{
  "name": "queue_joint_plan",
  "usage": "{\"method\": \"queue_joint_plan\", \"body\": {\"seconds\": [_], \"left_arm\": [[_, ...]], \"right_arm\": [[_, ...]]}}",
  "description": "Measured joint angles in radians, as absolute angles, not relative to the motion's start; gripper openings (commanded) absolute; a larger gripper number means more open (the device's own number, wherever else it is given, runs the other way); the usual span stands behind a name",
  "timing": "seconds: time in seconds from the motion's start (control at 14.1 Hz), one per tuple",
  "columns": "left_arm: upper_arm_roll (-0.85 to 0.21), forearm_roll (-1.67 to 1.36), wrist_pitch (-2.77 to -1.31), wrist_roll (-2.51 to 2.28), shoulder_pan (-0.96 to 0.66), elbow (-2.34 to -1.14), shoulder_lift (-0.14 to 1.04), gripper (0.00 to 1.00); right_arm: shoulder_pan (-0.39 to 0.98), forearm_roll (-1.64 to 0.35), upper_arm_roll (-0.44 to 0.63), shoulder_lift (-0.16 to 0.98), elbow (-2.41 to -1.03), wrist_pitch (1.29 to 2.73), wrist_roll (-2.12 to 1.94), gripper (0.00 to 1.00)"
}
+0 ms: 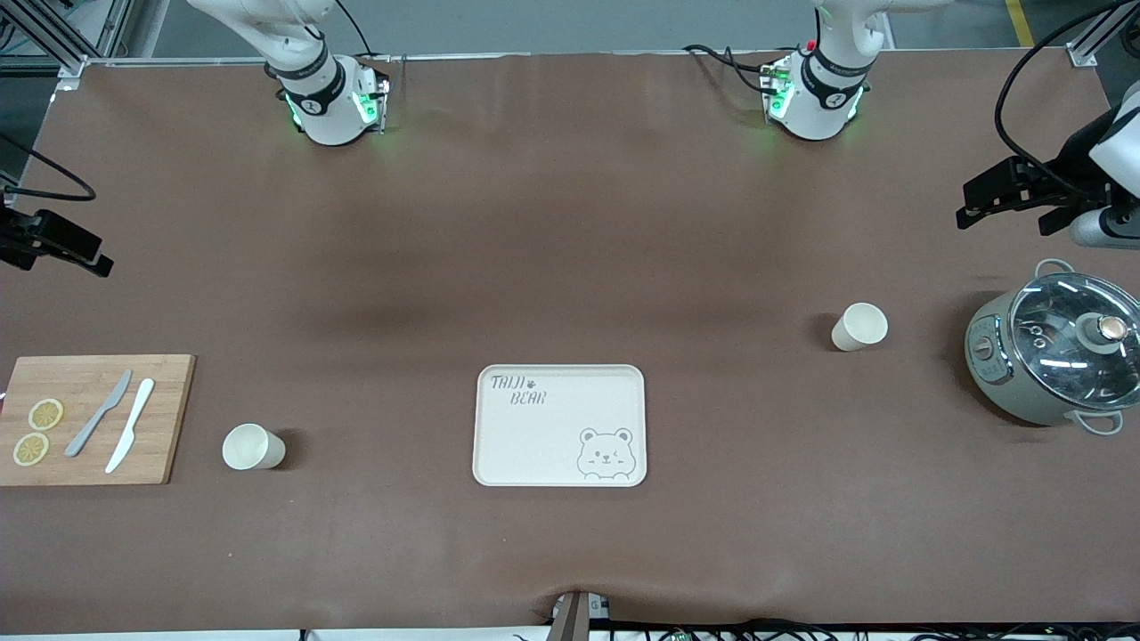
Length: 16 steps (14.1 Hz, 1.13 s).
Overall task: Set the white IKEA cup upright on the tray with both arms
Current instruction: 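Reach the left gripper to the pot cup while the right gripper reaches the board cup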
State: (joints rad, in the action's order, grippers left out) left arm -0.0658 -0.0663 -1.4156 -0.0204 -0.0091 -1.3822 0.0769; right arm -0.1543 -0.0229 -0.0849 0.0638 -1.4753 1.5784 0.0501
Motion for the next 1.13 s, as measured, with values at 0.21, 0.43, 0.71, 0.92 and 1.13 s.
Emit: {"method": "queue_joint_plan", "body": {"seconds": [0.21, 0.43, 0.71, 0.92, 1.13], "left_arm": [[-0.066, -0.066, -1.416, -0.020, -0.009, -1.382, 0.077, 1.00], [-0.071, -0.066, -1.416, -0.020, -0.010, -1.398, 0.094, 1.00], [-0.075, -0.066, -1.533, 0.034, -0.010, -1.544, 0.117, 1.00], [-0.075, -0.065, -1.793, 0.097, -0.009, -1.800, 0.071, 1.00], [-0.075, -0.064, -2.048, 0.179, 0.006, -2.086, -0.010, 1.00]], "right_arm": [[-0.154, -0.023, -0.085, 0.064, -1.475, 1.578, 0.050, 1.00], [-0.154, -0.023, -0.085, 0.064, -1.475, 1.578, 0.050, 1.00], [-0.154, -0.023, -0.084, 0.064, -1.475, 1.587, 0.050, 1.00], [-0.154, -0.023, -0.086, 0.064, -1.473, 1.602, 0.050, 1.00], [-0.149, -0.026, -0.092, 0.087, -1.478, 1.612, 0.048, 1.00]]}}
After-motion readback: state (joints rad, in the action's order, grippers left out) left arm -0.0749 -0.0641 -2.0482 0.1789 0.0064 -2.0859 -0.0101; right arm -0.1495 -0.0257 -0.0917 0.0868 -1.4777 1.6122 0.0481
